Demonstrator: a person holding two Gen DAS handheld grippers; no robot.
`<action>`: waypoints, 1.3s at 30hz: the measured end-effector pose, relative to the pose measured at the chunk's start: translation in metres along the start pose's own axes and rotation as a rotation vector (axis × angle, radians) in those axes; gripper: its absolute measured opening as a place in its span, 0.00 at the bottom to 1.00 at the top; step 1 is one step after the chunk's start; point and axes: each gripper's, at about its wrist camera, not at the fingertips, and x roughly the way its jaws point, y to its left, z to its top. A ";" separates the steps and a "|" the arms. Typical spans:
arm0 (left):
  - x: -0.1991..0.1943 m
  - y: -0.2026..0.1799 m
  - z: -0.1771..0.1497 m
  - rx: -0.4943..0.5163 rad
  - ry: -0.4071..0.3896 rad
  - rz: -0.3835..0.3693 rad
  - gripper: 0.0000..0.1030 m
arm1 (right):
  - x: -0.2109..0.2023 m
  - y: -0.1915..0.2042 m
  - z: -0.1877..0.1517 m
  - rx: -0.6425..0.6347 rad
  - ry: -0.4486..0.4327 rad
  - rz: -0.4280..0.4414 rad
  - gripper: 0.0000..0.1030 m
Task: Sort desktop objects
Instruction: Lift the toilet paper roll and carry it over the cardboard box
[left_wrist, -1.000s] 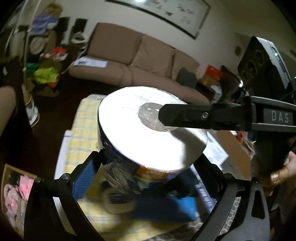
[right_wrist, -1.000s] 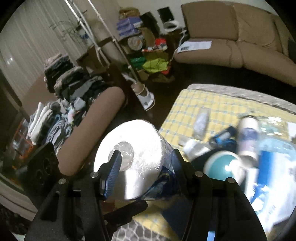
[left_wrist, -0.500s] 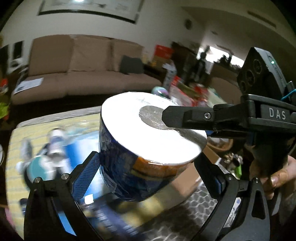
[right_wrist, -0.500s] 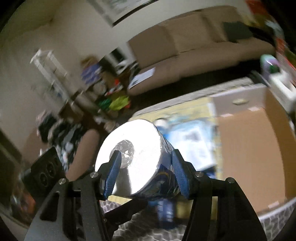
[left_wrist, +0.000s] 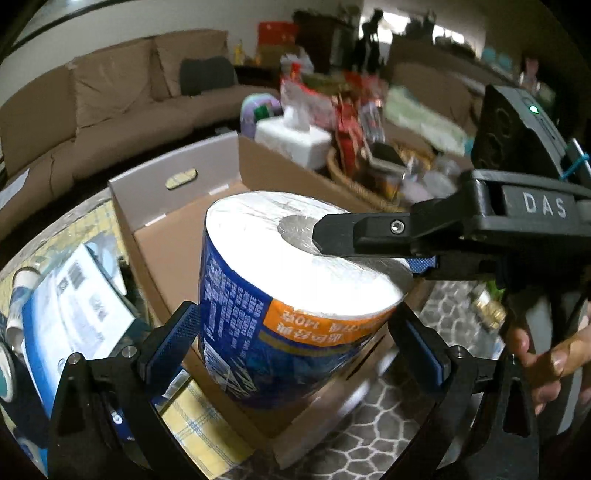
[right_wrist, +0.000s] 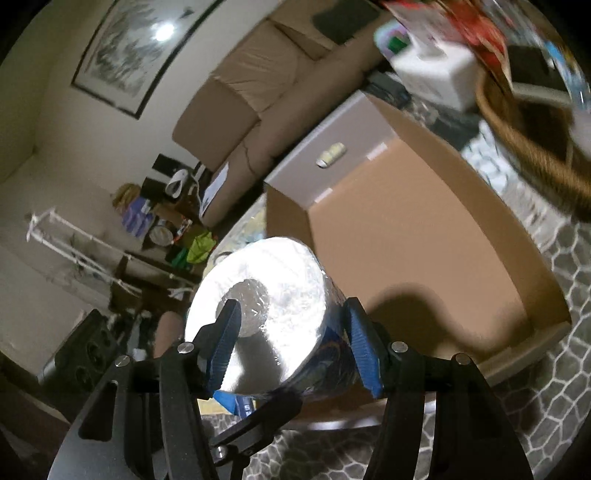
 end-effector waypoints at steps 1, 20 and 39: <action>0.007 -0.001 -0.004 0.006 0.017 0.005 0.99 | 0.004 -0.009 0.002 0.025 0.014 0.002 0.59; 0.037 0.011 -0.003 0.036 0.068 0.005 0.95 | 0.025 -0.007 0.003 -0.304 0.141 -0.420 0.66; -0.053 0.085 -0.082 -0.156 0.000 -0.067 0.96 | 0.088 0.046 -0.033 -0.616 0.259 -0.693 1.00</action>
